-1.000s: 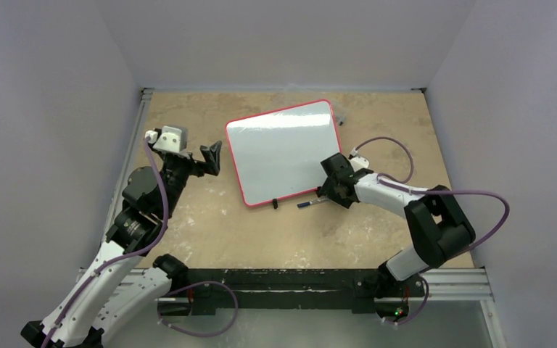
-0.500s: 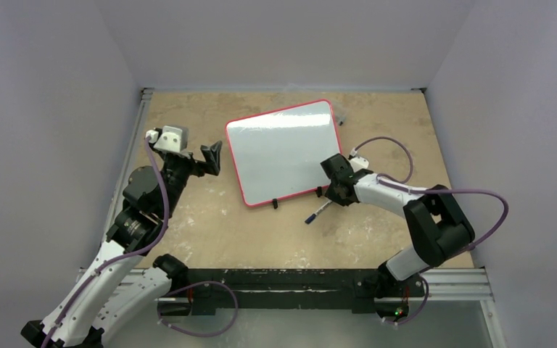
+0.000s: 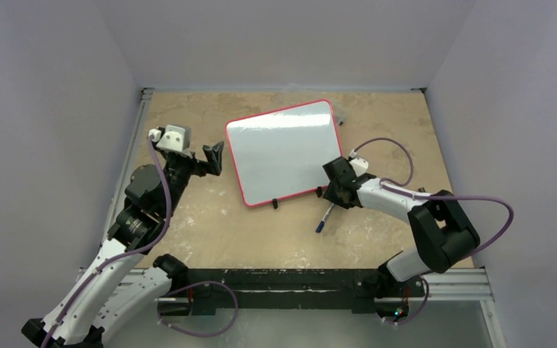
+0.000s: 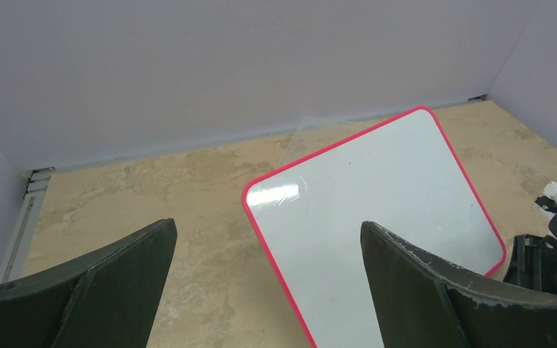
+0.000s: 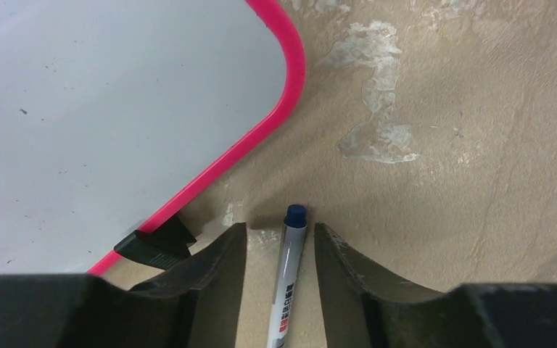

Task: Write a sentence on the whiteboard
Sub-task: Open the whiteboard marker at the center of the board.

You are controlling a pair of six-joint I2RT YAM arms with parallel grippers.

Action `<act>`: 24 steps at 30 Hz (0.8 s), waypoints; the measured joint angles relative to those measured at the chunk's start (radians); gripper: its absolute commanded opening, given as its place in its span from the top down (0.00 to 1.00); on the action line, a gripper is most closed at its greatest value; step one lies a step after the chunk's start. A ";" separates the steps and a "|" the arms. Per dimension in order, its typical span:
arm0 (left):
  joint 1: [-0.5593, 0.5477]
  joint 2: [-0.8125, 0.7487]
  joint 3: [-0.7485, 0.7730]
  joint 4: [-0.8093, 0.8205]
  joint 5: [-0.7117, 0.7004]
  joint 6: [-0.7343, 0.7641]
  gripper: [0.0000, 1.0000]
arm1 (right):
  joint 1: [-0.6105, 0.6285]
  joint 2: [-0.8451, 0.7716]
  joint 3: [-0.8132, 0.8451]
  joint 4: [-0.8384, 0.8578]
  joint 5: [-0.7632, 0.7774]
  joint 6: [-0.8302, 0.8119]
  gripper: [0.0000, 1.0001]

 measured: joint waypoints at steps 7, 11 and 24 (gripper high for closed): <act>0.000 0.002 0.000 0.000 0.006 0.000 0.00 | 0.000 0.016 -0.008 0.053 -0.018 -0.043 1.00; 0.000 0.001 0.000 0.000 0.006 0.000 0.01 | 0.000 0.020 -0.008 0.074 -0.032 -0.056 1.00; -0.020 -0.009 0.000 -0.001 0.067 -0.007 0.01 | 0.000 -0.224 -0.066 -0.090 -0.090 -0.051 1.00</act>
